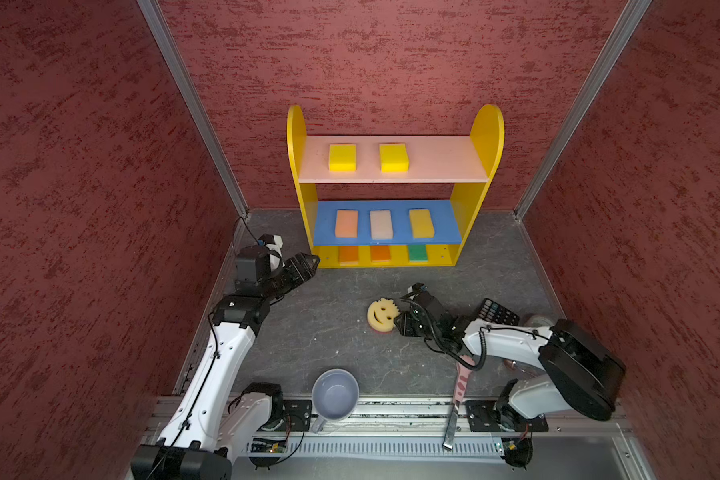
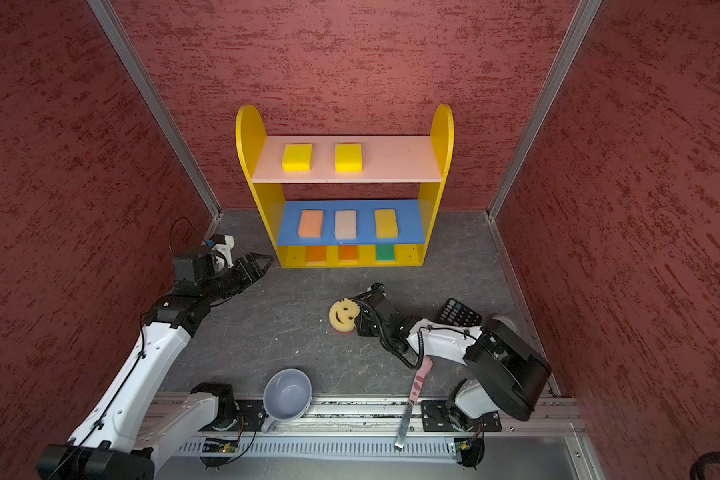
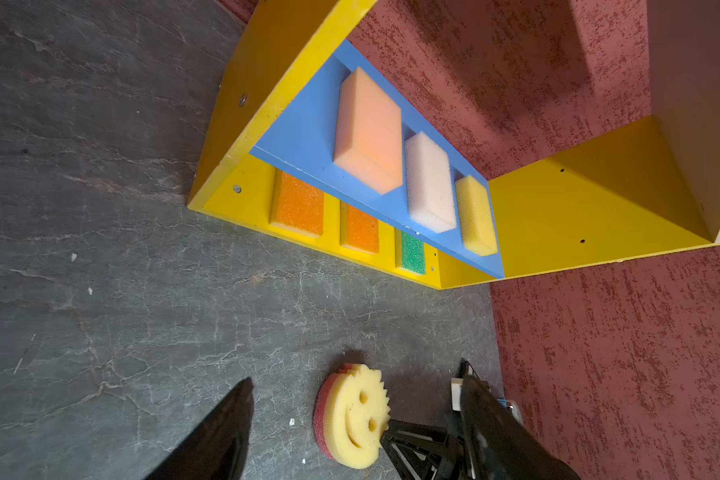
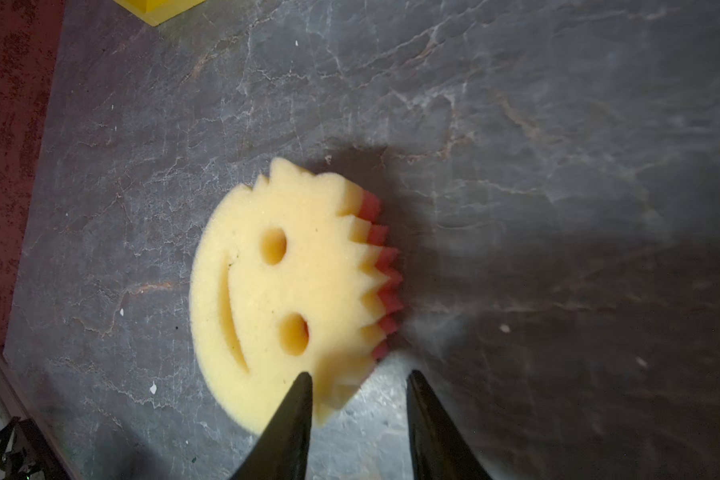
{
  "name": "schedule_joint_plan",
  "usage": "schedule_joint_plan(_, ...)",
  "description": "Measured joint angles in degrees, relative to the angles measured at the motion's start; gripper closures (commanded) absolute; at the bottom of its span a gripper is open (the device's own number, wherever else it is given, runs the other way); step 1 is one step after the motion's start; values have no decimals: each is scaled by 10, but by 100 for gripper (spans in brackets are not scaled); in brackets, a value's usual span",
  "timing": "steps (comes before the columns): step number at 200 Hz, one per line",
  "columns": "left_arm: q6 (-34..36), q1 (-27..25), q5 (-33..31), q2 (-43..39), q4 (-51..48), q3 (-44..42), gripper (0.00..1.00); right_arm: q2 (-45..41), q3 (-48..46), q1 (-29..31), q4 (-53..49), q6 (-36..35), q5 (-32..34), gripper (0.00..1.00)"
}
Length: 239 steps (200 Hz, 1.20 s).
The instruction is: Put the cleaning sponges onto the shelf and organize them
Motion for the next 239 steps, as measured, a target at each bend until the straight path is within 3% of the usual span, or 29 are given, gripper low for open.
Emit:
schedule_joint_plan(26, 4, 0, 1, 2, 0, 0, 22, 26, 10, 0, 39, 21, -8, 100)
schedule_joint_plan(82, 11, 0, 0, 1, 0, 0, 22, 24, 89, 0, -11, -21, -7, 100)
schedule_joint_plan(153, 15, 1, 0, 1, 0, 0, 22, -132, 237, -36, -199, -153, 63, 100)
schedule_joint_plan(193, 15, 1, -1, 1, 0, 0, 22, -174, 382, -85, -301, -214, 108, 100)
schedule_joint_plan(239, 15, 1, -1, 0, 0, 0, 22, -129, 603, -134, -388, -259, 141, 100)
